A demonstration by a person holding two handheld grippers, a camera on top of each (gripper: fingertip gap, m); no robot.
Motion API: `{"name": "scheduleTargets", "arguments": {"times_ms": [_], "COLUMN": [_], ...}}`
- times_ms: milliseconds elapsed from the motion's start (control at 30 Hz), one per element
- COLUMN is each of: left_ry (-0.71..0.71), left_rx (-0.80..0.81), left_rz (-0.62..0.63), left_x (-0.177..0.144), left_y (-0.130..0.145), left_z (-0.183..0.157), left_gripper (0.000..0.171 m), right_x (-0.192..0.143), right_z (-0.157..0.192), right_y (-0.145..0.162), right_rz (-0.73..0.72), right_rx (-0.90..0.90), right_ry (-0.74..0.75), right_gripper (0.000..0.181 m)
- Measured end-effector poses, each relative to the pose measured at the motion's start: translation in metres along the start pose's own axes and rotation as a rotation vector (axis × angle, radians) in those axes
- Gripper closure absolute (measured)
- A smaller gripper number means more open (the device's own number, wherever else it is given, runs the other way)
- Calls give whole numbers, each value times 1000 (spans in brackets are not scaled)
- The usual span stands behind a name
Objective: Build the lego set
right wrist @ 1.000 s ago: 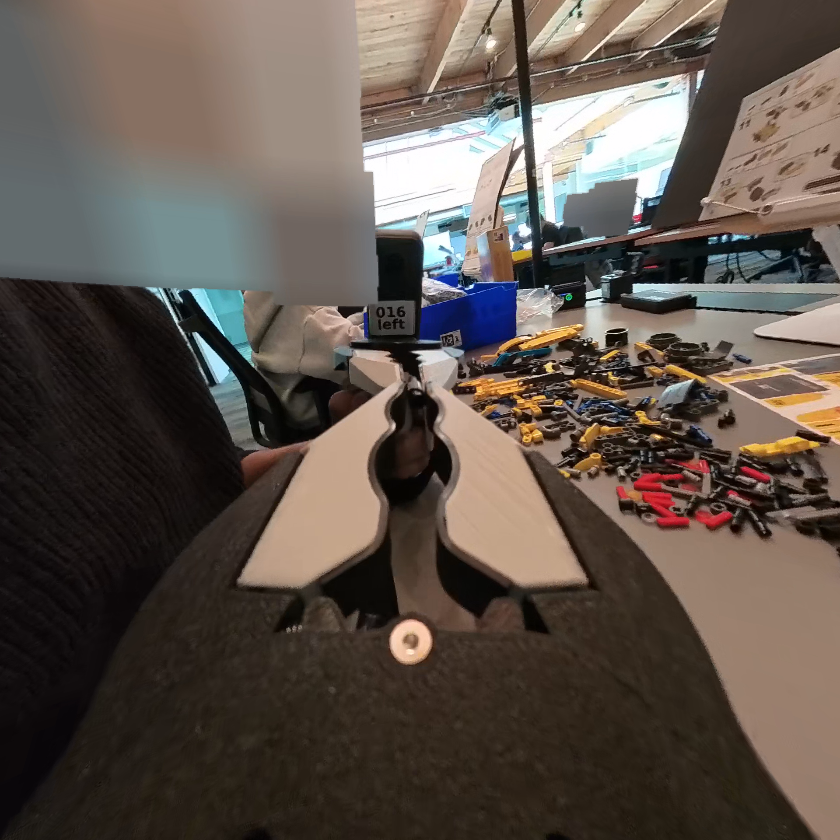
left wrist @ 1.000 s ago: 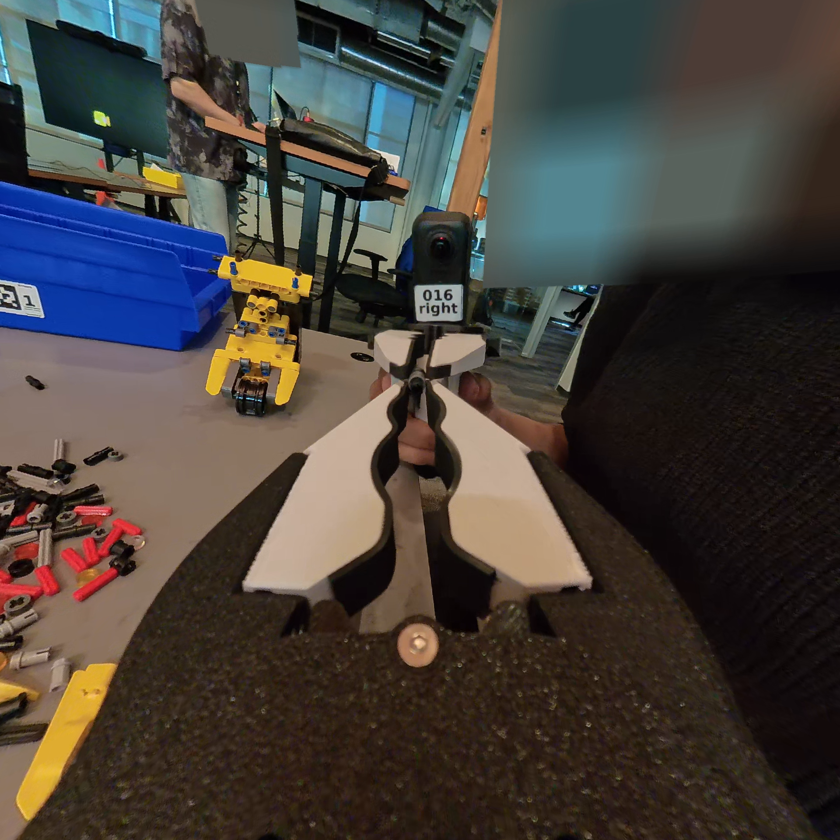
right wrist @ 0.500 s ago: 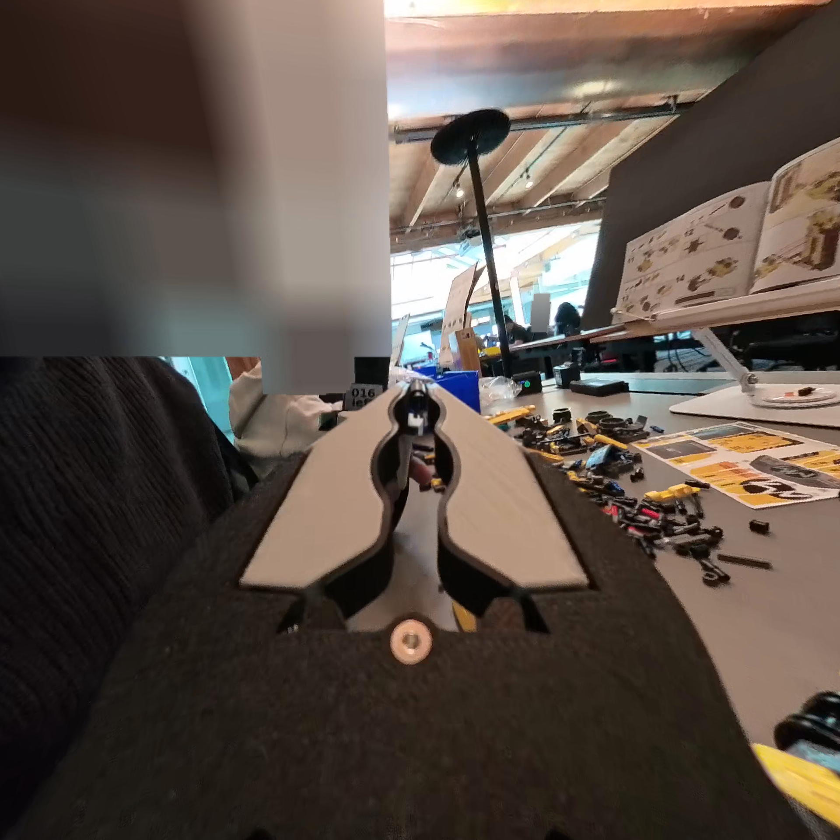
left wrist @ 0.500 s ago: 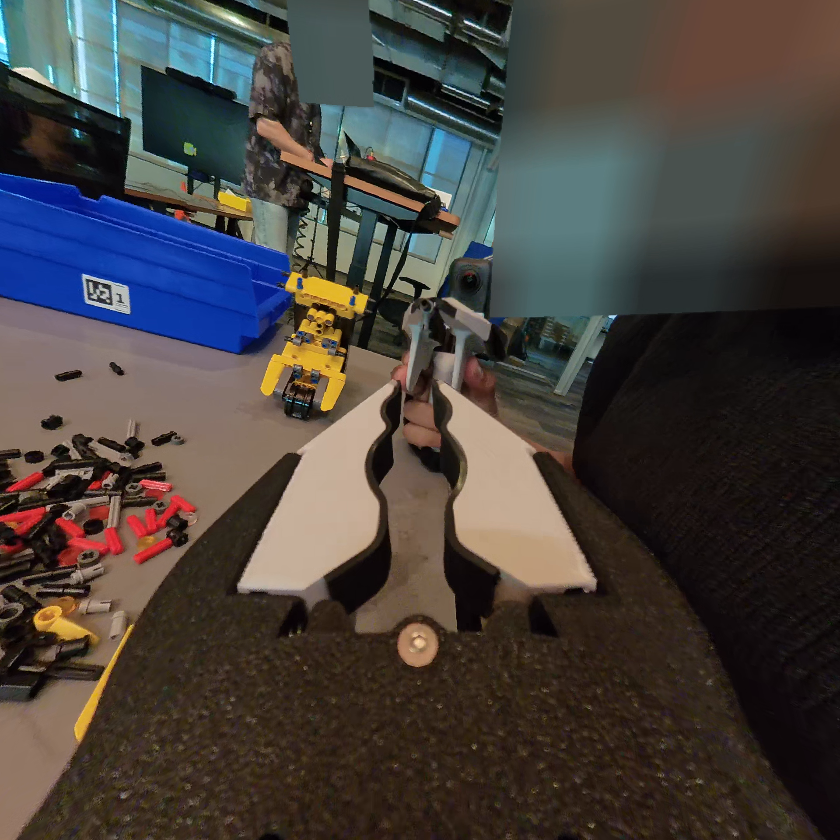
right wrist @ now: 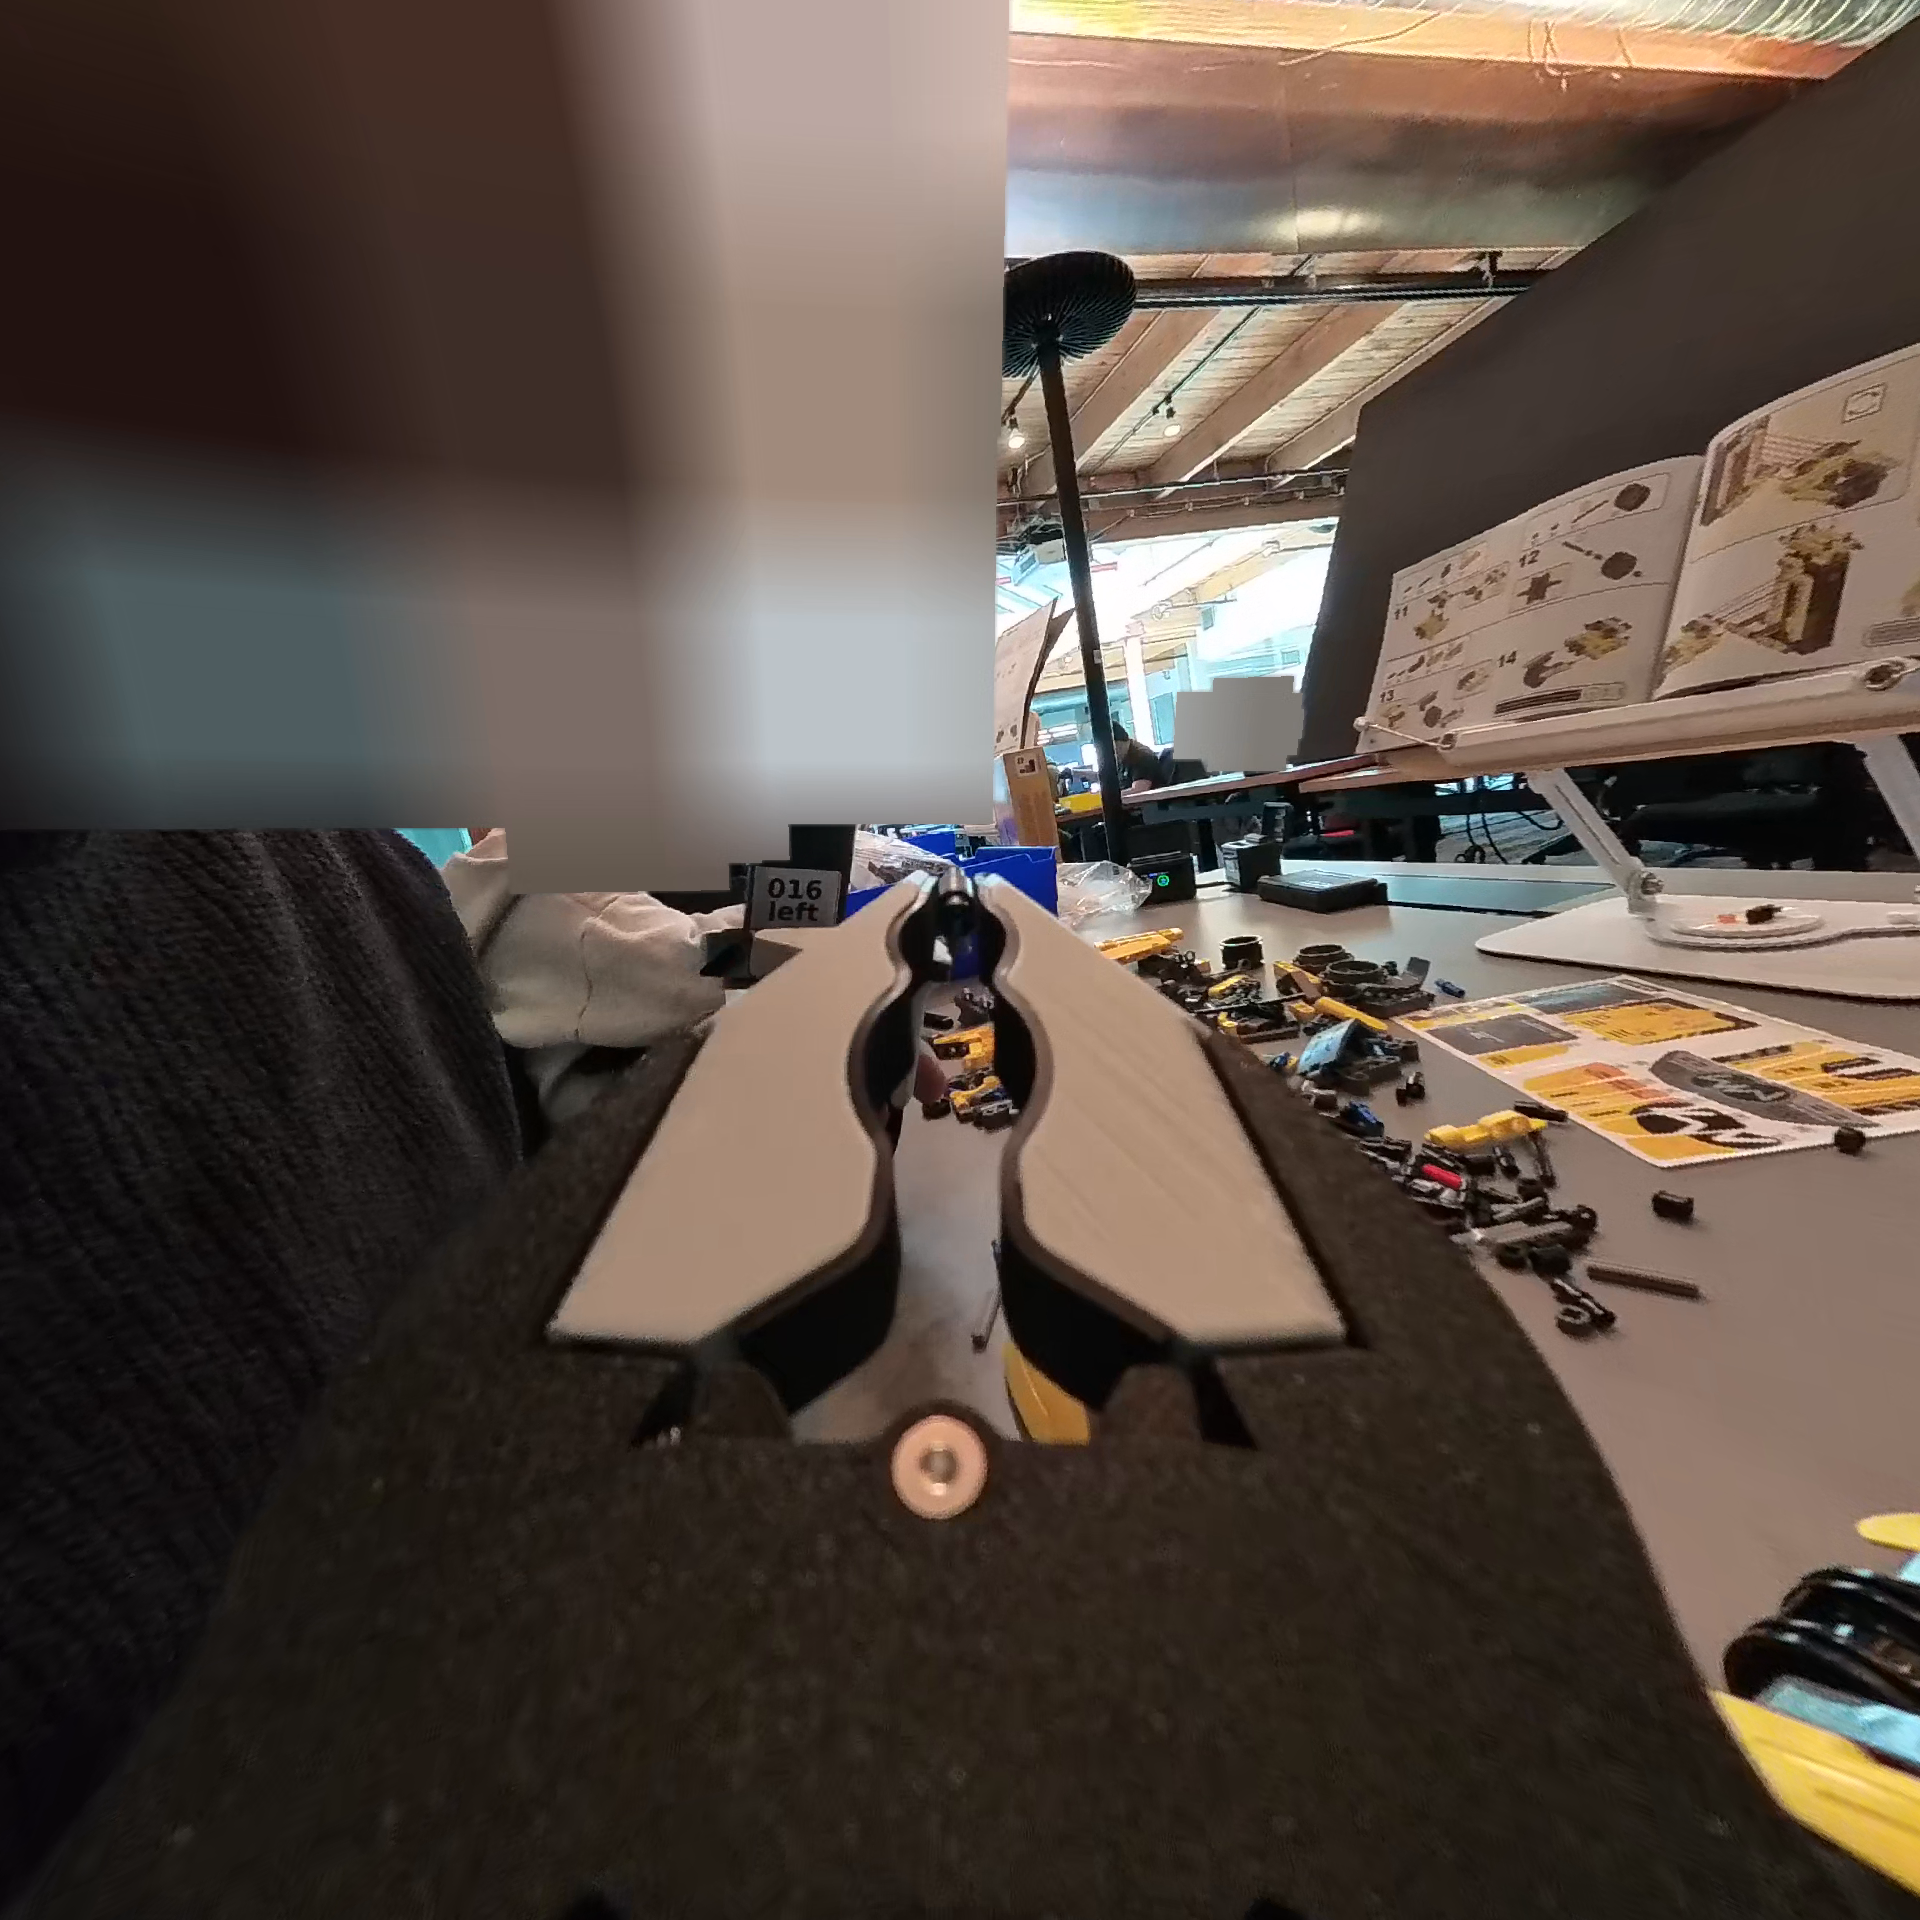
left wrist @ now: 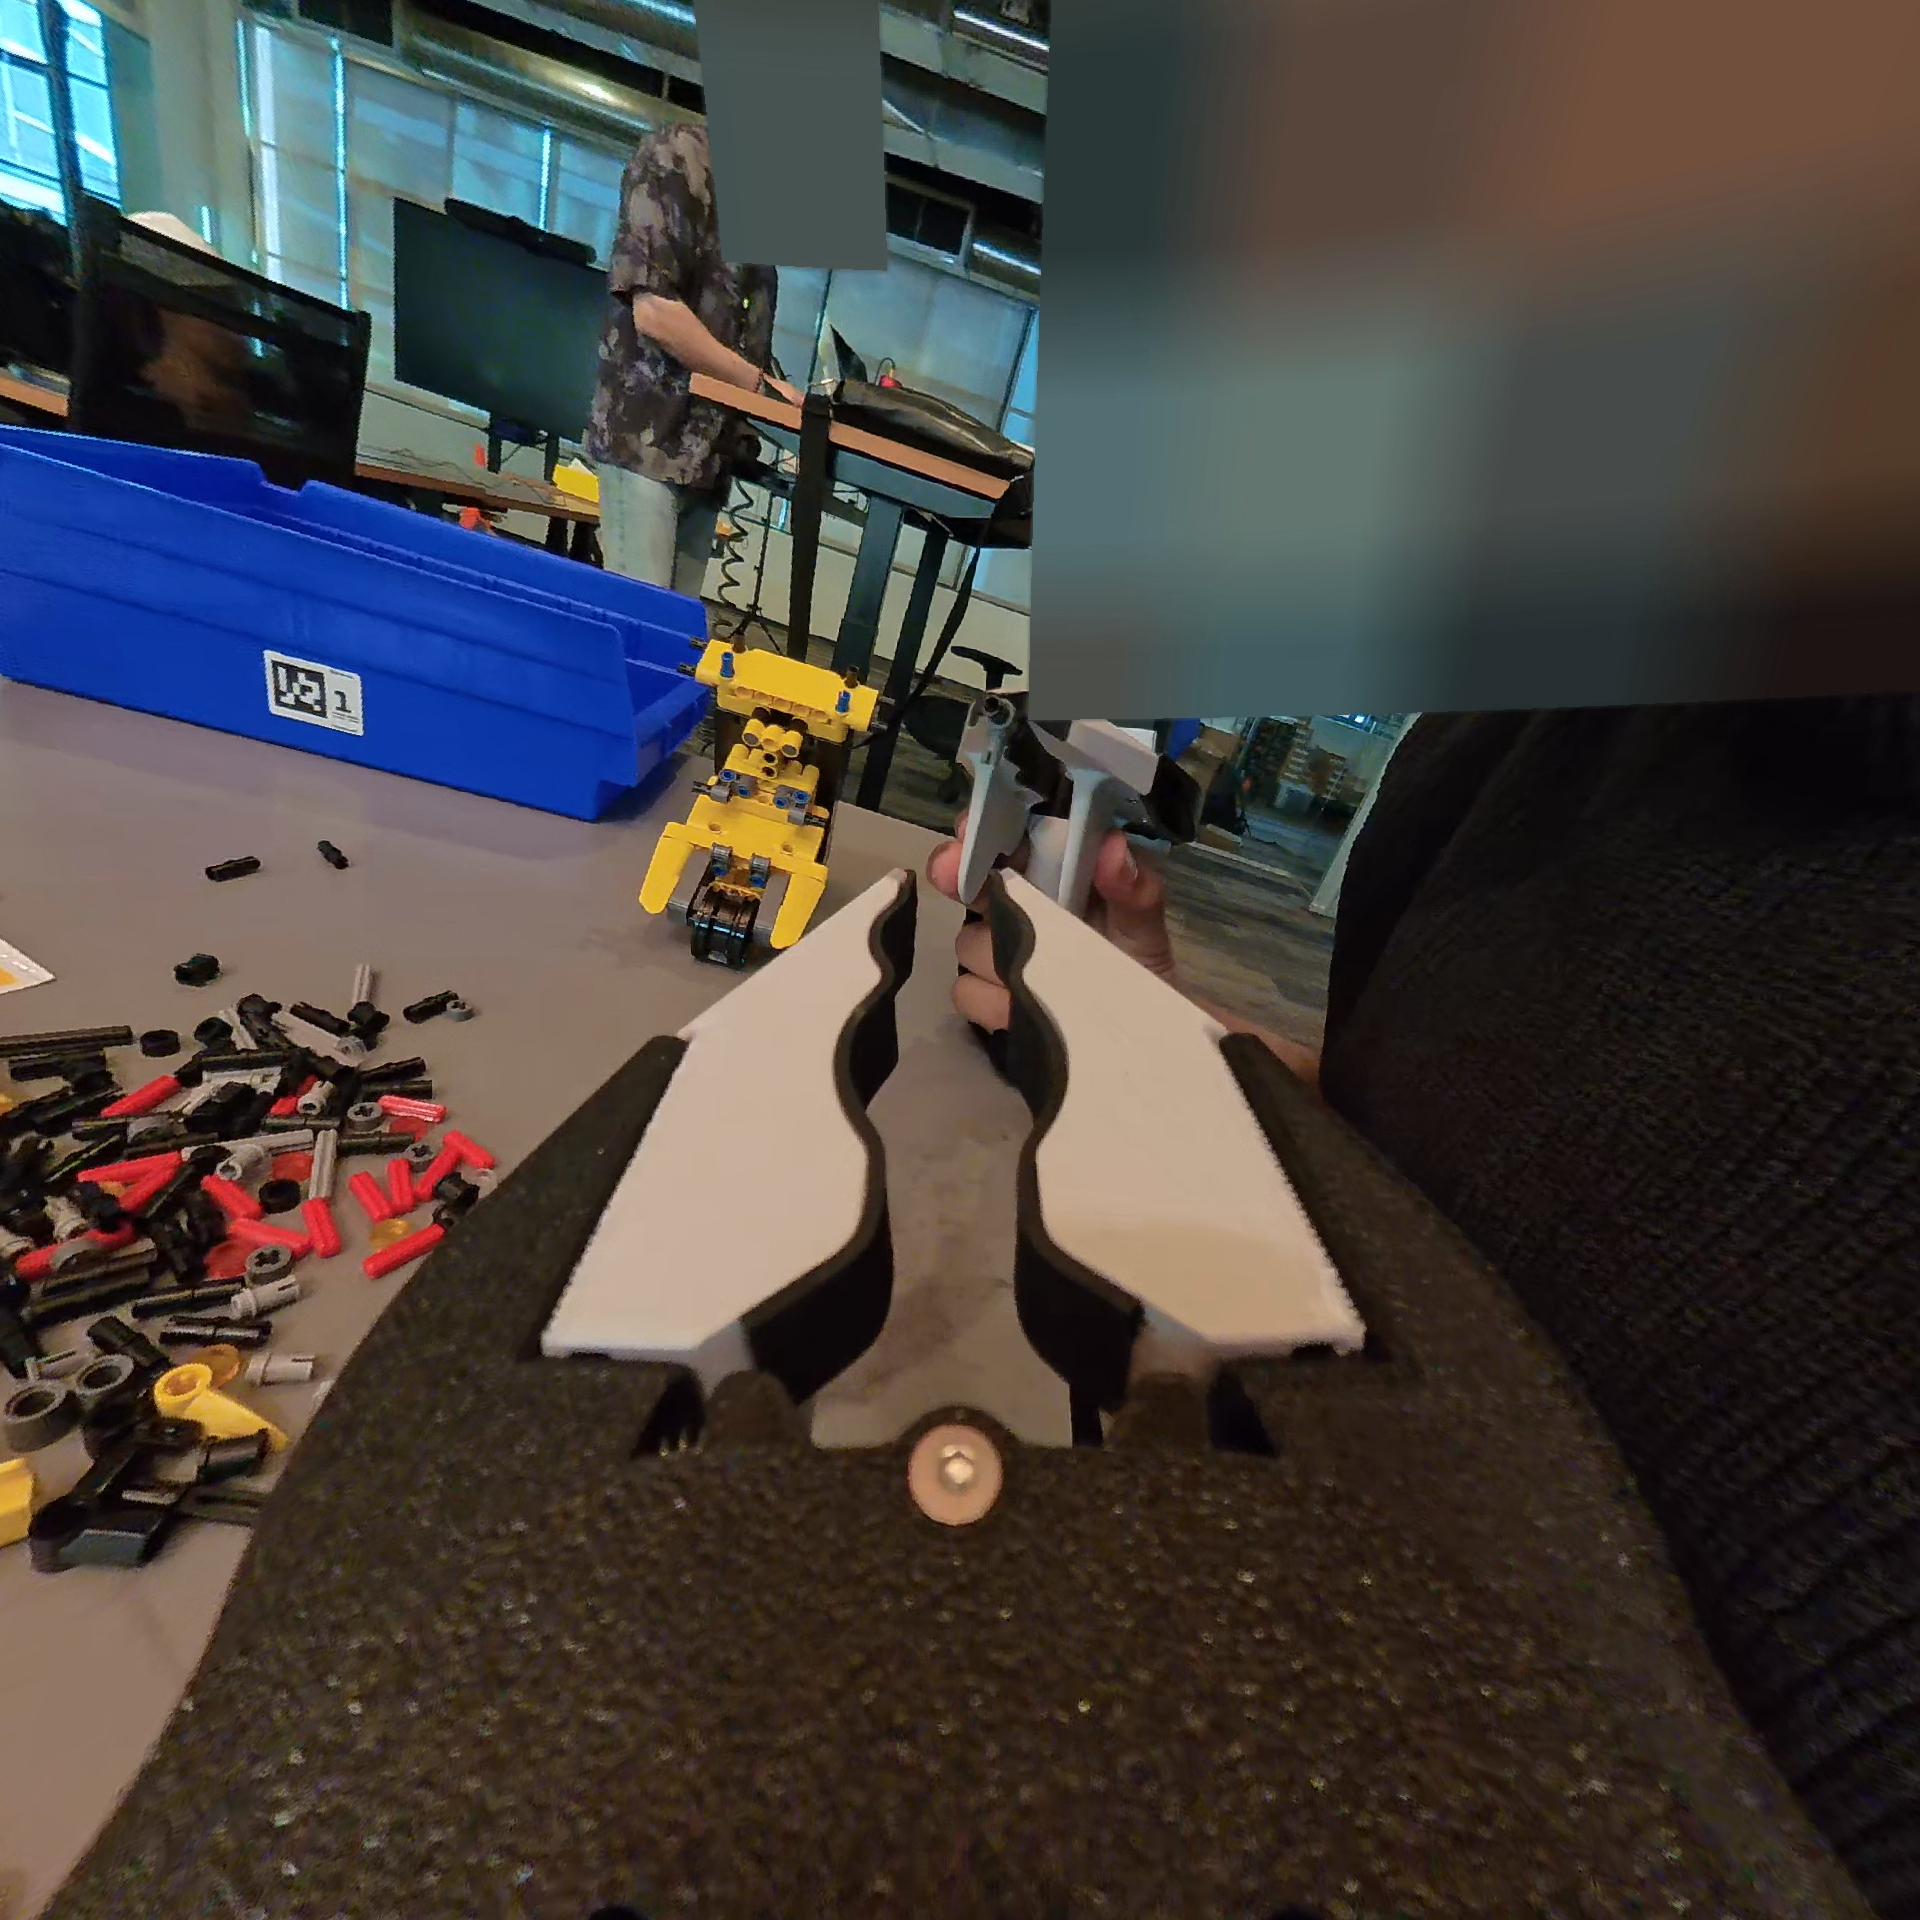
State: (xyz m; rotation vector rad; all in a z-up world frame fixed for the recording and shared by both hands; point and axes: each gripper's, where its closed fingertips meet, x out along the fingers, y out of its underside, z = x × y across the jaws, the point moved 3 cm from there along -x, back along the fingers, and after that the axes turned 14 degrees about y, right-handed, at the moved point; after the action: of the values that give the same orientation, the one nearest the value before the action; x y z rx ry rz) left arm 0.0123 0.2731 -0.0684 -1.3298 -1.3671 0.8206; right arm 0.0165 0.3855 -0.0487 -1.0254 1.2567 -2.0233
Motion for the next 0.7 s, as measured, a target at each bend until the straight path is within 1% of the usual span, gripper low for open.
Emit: {"name": "scheduleTargets", "arguments": {"times_ms": [367, 700], "left_ry": [-3, -7], "left_rx": [-7, -10], "left_rz": [-2, -7], "left_x": [0, -1], "left_y": [0, 0], "left_z": [1, 2], "left_gripper": [158, 158], "right_x": [1, 4], "right_z": [1, -4], "right_y": [0, 2], "right_rz": [-1, 5], "right_rx": [-20, -52], "right_ry": [8, 77], "right_gripper": [177, 177]}}
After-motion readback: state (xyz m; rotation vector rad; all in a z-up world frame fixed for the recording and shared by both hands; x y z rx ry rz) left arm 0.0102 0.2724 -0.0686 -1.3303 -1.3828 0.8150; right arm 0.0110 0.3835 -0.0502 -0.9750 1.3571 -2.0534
